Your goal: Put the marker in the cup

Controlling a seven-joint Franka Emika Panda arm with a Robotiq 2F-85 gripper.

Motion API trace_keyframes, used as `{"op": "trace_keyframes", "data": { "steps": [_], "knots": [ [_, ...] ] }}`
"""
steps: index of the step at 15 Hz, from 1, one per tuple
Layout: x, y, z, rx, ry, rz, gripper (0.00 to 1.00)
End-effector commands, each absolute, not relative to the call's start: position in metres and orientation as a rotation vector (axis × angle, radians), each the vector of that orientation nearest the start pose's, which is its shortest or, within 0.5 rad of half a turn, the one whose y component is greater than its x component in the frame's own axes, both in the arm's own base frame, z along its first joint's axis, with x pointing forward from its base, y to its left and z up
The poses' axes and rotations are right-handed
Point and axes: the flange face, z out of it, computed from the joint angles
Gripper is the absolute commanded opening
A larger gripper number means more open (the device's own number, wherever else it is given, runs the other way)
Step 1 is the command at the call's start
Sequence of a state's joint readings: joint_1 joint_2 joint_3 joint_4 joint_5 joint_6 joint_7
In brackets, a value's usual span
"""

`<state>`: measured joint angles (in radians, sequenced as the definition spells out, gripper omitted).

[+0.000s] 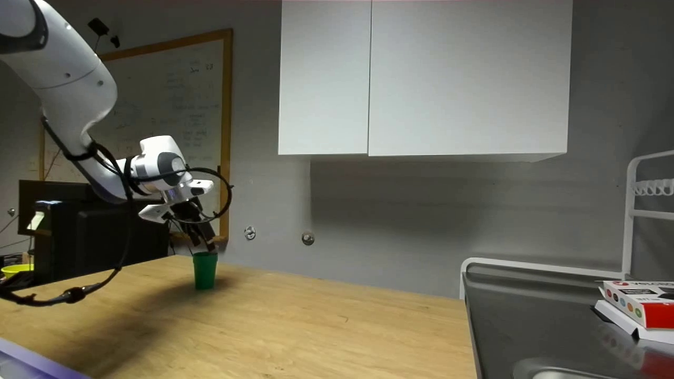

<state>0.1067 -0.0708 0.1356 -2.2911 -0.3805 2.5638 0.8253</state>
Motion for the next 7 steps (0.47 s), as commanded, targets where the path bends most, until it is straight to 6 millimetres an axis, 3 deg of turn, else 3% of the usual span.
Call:
{"op": "trace_keyframes", "data": {
  "steps": [1, 7],
  "knots": [
    [0.483, 0.112, 0.455, -3.094, 0.383, -0.515, 1.00],
    [0.435, 0.053, 0.505, -3.056, 0.252, -0.262, 1.00]
  ]
}}
